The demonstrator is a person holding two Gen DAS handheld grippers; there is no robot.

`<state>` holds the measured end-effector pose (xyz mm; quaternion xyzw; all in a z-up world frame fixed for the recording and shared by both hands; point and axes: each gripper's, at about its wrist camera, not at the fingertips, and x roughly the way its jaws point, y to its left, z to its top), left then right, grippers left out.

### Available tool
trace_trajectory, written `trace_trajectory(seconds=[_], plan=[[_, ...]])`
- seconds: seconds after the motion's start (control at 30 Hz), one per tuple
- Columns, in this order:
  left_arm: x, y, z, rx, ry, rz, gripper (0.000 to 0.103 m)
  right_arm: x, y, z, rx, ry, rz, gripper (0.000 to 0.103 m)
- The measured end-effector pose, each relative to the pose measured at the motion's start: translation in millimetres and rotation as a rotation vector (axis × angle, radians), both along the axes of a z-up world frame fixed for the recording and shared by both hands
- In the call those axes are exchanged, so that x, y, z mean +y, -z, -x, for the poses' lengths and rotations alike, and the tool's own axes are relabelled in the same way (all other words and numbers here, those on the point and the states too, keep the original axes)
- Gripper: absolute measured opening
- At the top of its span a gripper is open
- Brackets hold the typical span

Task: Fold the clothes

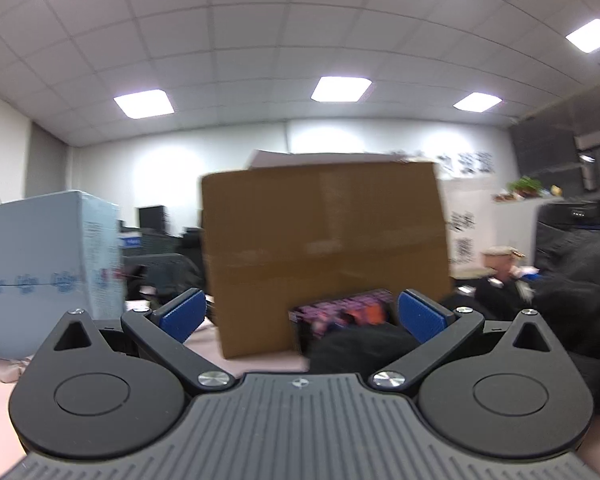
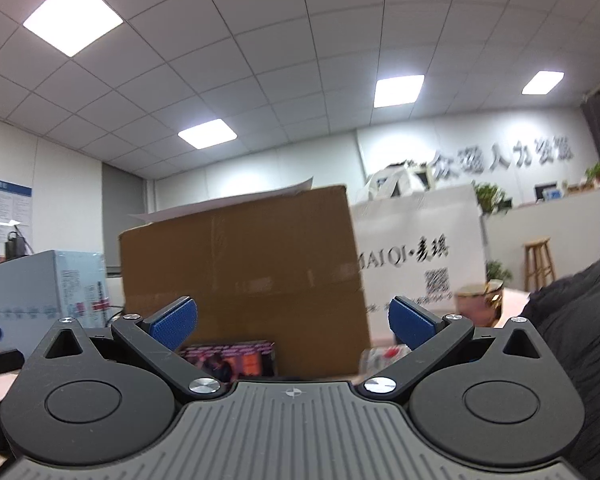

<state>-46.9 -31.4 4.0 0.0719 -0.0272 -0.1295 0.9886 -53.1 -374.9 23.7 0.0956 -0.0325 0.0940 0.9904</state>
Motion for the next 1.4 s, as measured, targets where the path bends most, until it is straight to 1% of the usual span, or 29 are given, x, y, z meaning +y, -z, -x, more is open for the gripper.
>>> trace_trajectory(seconds=[0.07,0.17,0.27,0.3,0.37,0.43,0.53,0.6,0.67,0.7,0.77,0.83,0.87,0.9,0.93,0.97,1.03,1.1,1.2,1.27,1.3,1.4], plan=[[-9,0,7,0.039,0.018,-0.029,0.103,2,0,1,0.029,-0.022,-0.013,0.103],[-25,-1,17,0.122,0.063,-0.037,0.103,3,-1,4,0.063,-0.055,-0.031,0.103],[-40,2,22,0.200,0.108,-0.082,0.103,4,-2,11,0.066,-0.042,-0.023,0.103],[-46,4,25,0.210,0.111,-0.105,0.103,3,-1,13,0.066,-0.032,-0.022,0.103],[-64,8,37,0.238,0.119,-0.197,0.103,-3,0,17,0.079,-0.007,-0.031,0.103],[-73,9,43,0.258,0.138,-0.243,0.103,-12,2,19,0.109,0.021,-0.056,0.103],[-78,10,48,0.323,0.191,-0.251,0.103,-25,6,19,0.148,0.036,-0.107,0.103],[-84,15,47,0.367,0.214,-0.270,0.103,-29,7,18,0.165,0.016,-0.127,0.103],[-83,17,42,0.385,0.198,-0.275,0.097,-26,8,17,0.176,-0.019,-0.109,0.103],[-83,18,40,0.394,0.190,-0.278,0.092,-22,9,17,0.186,-0.044,-0.085,0.103],[-80,18,36,0.411,0.172,-0.259,0.085,-12,11,19,0.199,-0.085,-0.037,0.103],[-75,19,33,0.433,0.161,-0.232,0.065,-4,12,21,0.203,-0.116,0.006,0.103],[-73,19,31,0.444,0.162,-0.220,0.060,0,11,22,0.202,-0.129,0.025,0.103],[-71,20,30,0.453,0.162,-0.212,0.049,4,11,23,0.201,-0.142,0.045,0.103],[-68,21,28,0.469,0.163,-0.199,0.042,7,11,24,0.205,-0.148,0.057,0.103],[-66,21,27,0.485,0.163,-0.188,0.039,10,11,24,0.209,-0.153,0.069,0.103],[-61,22,25,0.507,0.165,-0.167,0.028,14,11,23,0.231,-0.161,0.077,0.103],[-58,21,24,0.513,0.171,-0.150,0.020,17,12,20,0.272,-0.170,0.072,0.103],[-46,17,22,0.489,0.136,-0.119,0.018,21,13,15,0.338,-0.181,0.066,0.103],[-34,12,20,0.445,0.086,-0.103,0.016,25,13,16,0.358,-0.188,0.075,0.103],[-26,10,19,0.420,0.052,-0.095,0.013,28,13,17,0.362,-0.188,0.084,0.103],[-5,2,17,0.350,-0.035,-0.065,0.013,38,14,17,0.381,-0.185,0.121,0.101]])
